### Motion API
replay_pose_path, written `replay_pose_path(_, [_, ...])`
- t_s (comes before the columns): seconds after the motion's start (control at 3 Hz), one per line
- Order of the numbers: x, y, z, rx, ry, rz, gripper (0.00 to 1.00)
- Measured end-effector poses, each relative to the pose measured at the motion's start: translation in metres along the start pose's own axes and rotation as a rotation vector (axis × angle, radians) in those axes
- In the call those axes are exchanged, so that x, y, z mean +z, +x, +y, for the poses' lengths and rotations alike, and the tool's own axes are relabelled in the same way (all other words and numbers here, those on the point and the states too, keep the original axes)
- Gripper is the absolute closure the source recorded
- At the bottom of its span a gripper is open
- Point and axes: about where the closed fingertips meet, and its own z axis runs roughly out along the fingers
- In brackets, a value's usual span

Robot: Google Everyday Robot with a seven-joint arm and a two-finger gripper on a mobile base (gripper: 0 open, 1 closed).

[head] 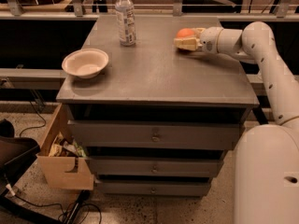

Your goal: Pick orange

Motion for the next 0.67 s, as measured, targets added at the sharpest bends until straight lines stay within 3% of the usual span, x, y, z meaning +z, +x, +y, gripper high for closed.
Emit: replay_pose_path(0.67, [-0.0020,-0.0096,0.0000,-0.018,0.003,0.002,1.00])
